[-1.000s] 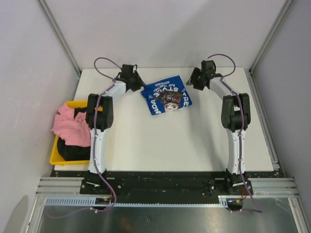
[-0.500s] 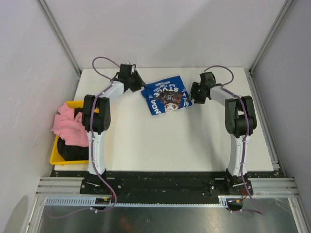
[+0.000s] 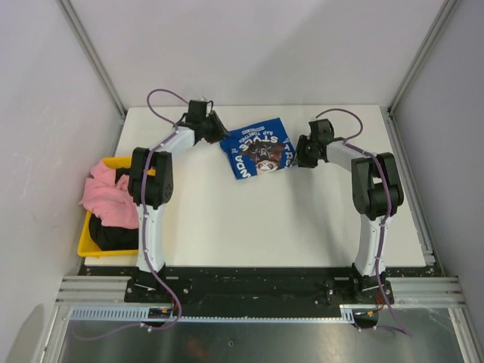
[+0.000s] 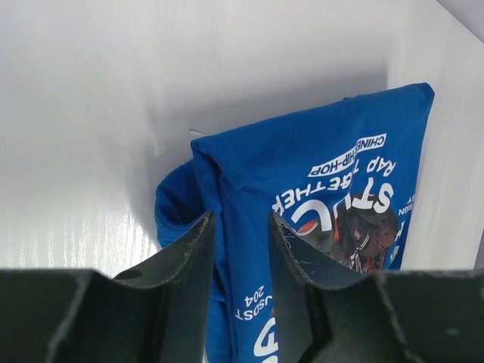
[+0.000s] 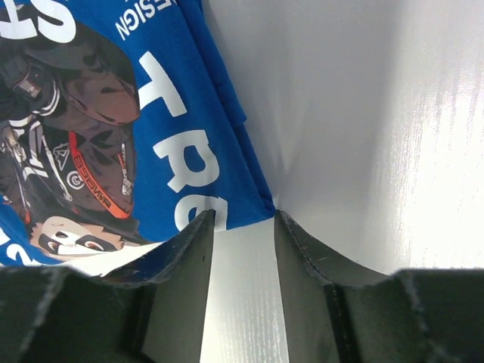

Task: Fold and stack the t-shirts
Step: Smooth out wrinkles on the folded tshirt

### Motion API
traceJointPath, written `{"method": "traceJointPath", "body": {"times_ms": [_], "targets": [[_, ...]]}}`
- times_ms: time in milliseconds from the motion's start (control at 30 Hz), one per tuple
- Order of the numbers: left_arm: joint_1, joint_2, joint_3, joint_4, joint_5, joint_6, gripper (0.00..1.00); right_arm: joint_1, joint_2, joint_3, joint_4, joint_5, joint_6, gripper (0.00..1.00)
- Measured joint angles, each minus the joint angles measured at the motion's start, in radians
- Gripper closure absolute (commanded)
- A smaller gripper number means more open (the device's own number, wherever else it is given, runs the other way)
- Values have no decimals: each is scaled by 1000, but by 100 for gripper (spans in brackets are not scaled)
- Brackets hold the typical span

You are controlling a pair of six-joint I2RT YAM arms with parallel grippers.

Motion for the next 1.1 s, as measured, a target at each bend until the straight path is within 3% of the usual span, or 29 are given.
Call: {"method": "traceJointPath", "body": {"times_ms": [233,367,900,1100], "targets": [[-2,38,52,1,-1,0,65,7,0,0,10,1,11,87],[-2,66,82,0,-7,-2,67,15,0,0,10,6,14,95],[-19,133,163,-3,-90,-12,80,30,-1,0,6,24,14,100],[-22,133,173,-8,-137,-13,97,30,-12,-1,-5,31,14,100]]}}
